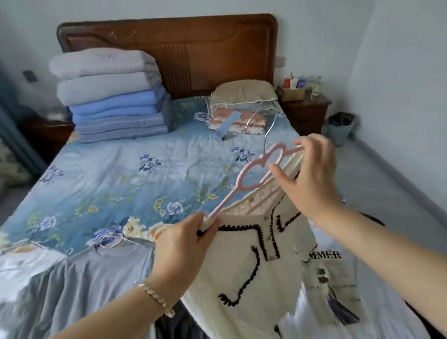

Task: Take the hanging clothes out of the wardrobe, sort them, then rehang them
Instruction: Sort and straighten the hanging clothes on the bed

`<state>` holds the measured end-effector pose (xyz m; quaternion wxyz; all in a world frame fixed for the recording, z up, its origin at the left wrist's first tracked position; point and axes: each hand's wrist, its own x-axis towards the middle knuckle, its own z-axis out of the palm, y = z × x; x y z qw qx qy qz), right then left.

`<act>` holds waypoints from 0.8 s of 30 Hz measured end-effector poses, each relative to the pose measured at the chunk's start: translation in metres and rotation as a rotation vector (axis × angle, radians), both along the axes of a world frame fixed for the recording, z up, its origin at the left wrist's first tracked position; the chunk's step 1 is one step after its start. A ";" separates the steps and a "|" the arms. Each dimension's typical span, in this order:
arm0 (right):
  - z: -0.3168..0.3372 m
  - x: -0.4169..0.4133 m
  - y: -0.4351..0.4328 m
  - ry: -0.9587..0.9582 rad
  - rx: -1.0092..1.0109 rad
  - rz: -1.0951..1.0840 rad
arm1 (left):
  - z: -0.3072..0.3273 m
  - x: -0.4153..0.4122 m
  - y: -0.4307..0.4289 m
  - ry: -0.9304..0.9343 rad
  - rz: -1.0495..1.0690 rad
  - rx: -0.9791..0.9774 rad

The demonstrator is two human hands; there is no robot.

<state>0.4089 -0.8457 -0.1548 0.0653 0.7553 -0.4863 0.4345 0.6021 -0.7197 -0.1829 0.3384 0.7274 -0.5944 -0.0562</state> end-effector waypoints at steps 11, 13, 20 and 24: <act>0.058 0.052 0.054 0.723 0.420 0.238 | 0.030 0.097 0.080 -0.318 0.062 -0.125; 0.056 0.057 0.075 0.829 0.489 0.270 | 0.026 0.107 0.096 -0.372 0.047 -0.080; 0.057 0.063 0.143 1.064 0.513 0.369 | 0.017 0.132 0.146 -0.639 -0.166 -0.011; 0.080 0.061 0.147 0.945 0.567 0.380 | 0.034 0.136 0.144 -0.539 -0.151 -0.168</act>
